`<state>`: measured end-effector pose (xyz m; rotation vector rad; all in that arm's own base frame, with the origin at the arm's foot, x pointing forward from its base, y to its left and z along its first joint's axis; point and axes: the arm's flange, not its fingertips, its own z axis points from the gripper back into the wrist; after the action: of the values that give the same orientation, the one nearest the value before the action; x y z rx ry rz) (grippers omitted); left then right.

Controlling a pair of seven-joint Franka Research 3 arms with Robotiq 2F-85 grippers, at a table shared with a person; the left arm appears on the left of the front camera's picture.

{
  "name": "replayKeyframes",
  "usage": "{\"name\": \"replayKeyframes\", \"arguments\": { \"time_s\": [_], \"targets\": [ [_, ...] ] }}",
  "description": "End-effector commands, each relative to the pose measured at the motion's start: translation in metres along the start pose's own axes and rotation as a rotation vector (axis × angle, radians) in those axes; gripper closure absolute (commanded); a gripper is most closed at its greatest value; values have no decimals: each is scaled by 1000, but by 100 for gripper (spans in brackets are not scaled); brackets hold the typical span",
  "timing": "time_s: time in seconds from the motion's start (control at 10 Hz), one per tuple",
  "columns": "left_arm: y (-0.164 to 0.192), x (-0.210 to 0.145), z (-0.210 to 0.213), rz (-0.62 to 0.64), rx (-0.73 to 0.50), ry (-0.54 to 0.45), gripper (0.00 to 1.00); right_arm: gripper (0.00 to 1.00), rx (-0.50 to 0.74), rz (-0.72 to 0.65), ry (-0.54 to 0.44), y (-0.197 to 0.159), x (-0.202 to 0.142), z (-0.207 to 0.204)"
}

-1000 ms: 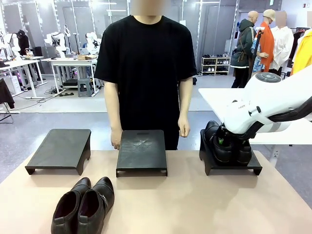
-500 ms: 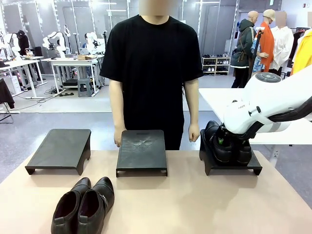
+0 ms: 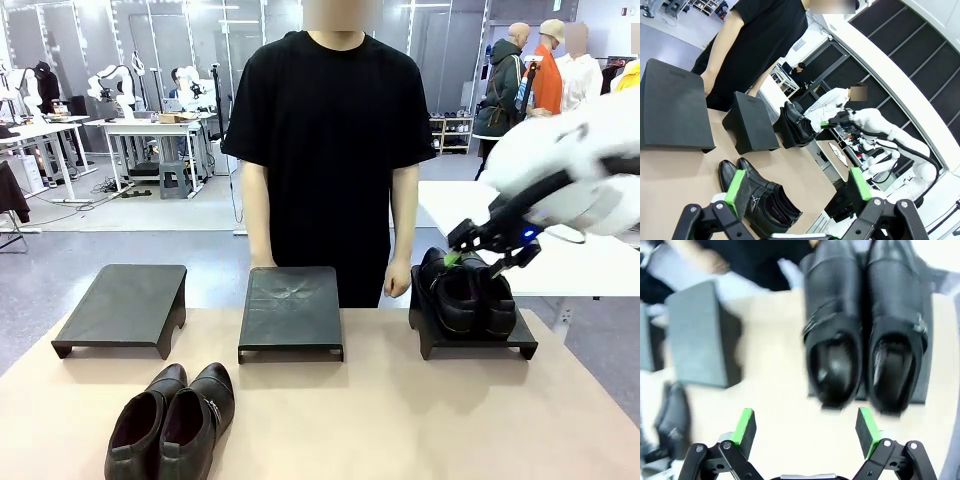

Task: Place the shoes on the stand as instructed by the person.
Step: Pick up another pair of Shoes and place it on the Shoes Stand indicated by the person.

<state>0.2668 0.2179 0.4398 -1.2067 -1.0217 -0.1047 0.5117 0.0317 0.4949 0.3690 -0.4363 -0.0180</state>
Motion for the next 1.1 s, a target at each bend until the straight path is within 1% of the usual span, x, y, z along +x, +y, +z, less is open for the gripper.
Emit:
{"name": "replayKeyframes", "arguments": {
  "time_s": [0.0, 0.1, 0.2, 0.3, 0.4, 0.6, 0.7, 0.8, 0.9, 1.0],
  "targets": [
    [0, 0, 2, -12, -13, 4, 0, 0, 135, -31, 111, -43, -30, 49],
    [0, 0, 2, -12, -13, 4, 0, 0, 205, -54, 158, -57, -44, 65],
    [0, 0, 2, -12, -13, 4, 0, 0, 344, -74, 182, -74, -60, 80],
    [0, 0, 2, -12, -13, 4, 0, 0, 447, -82, 190, -90, -76, 91],
    [0, 0, 2, -12, -13, 4, 0, 0, 546, -99, 188, -112, -100, 99],
    [0, 0, 2, -12, -13, 4, 0, 0, 814, -142, 181, -161, -155, 106],
    [0, 0, 2, -12, -13, 4, 0, 0, 892, -164, 183, -179, -181, 108],
    [0, 0, 2, -12, -13, 4, 0, 0, 933, -166, 143, -193, -203, 111],
    [0, 0, 2, -12, -13, 4, 0, 0, 956, -162, 117, -205, -226, 113],
    [0, 0, 2, -12, -13, 4, 0, 0, 972, -153, 113, -212, -242, 112]
  ]
}}
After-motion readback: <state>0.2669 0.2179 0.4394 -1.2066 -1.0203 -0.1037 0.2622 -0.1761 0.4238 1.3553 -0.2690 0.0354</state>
